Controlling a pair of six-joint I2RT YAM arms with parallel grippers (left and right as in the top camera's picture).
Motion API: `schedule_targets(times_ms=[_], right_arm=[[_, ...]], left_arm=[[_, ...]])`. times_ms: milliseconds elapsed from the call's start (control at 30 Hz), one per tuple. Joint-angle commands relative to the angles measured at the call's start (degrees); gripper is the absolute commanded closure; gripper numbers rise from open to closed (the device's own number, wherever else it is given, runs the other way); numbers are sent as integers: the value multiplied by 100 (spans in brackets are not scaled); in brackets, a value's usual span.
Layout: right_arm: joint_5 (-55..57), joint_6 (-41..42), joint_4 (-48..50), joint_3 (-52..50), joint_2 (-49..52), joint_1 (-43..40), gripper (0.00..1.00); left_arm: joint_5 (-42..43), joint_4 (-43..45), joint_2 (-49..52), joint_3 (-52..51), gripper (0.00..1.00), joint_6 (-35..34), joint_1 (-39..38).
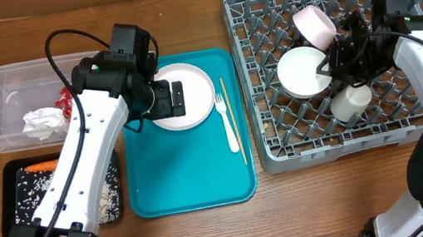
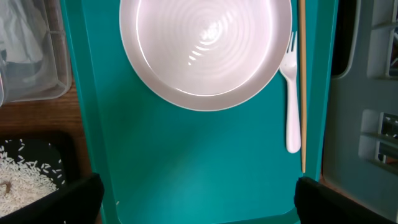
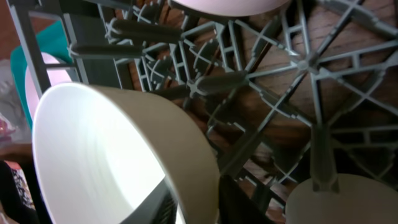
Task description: Sort waste into correct bins and load items into the dishwasher
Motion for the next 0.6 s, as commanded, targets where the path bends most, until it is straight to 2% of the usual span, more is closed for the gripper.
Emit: schedule_targets(times_ms=[0,67,267,567], right_arm=[[-4,-9,-42,365,-120,-42,84],[2,-9,-85,481,-120,-42,96],[660,-7,-424,1082,-120,-42,96],[3226,308,-1060,2129,-131,197,96]], left_arm=[[2,7,2,-17,0,66,28],[2,7,2,-17,0,66,28],[2,7,2,-17,0,66,28],[2,9,2,-17,0,66,28]])
